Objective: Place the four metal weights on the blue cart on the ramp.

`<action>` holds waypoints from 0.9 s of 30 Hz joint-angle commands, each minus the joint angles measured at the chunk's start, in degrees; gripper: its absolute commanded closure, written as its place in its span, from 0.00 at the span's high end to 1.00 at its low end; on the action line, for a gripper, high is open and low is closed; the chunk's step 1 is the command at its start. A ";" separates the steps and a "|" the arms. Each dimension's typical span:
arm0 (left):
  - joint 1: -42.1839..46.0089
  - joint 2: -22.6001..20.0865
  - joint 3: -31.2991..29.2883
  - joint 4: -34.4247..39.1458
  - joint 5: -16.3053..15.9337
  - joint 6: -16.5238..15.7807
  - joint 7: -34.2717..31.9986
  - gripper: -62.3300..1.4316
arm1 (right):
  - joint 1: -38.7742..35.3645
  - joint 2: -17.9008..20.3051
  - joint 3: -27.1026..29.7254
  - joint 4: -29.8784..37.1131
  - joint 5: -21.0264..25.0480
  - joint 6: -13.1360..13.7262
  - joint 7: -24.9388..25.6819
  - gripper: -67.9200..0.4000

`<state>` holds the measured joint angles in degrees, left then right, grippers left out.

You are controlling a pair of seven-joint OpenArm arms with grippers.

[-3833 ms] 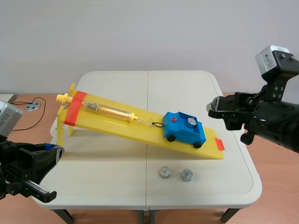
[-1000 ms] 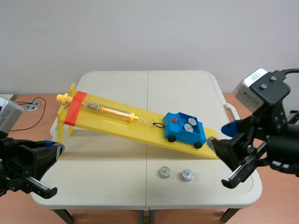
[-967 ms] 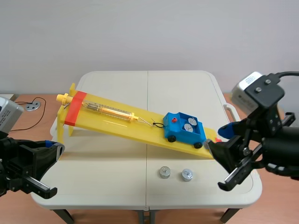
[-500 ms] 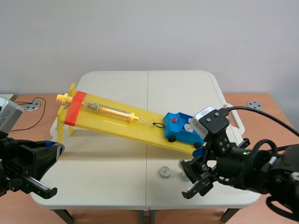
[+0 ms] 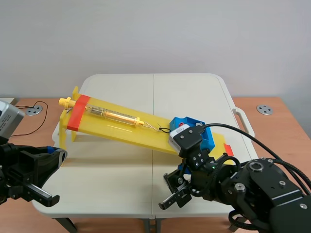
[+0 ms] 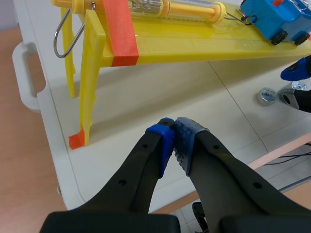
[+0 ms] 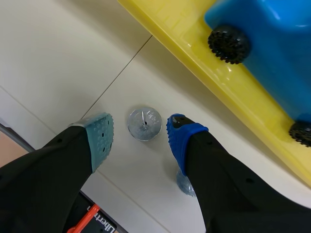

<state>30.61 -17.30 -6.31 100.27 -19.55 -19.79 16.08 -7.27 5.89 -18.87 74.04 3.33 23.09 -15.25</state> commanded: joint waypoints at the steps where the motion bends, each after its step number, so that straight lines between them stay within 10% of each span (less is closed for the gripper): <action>1: -1.25 0.28 -0.74 3.39 -3.34 -1.88 -5.92 0.07 | 4.79 -0.57 0.72 3.54 1.66 -1.84 8.37 0.39; 15: -1.25 0.31 -0.74 3.39 -3.34 -1.88 -5.92 0.07 | 5.55 -2.73 -2.36 -1.95 -0.24 -4.57 10.73 0.34; 27: -1.27 0.31 -0.74 3.39 -3.34 -1.88 -5.95 0.07 | 5.51 -2.40 -2.58 -2.49 -0.70 -6.64 8.09 0.05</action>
<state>30.61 -17.28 -6.31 100.27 -19.55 -19.79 16.08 -6.24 3.97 -20.75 68.49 1.67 17.80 -12.01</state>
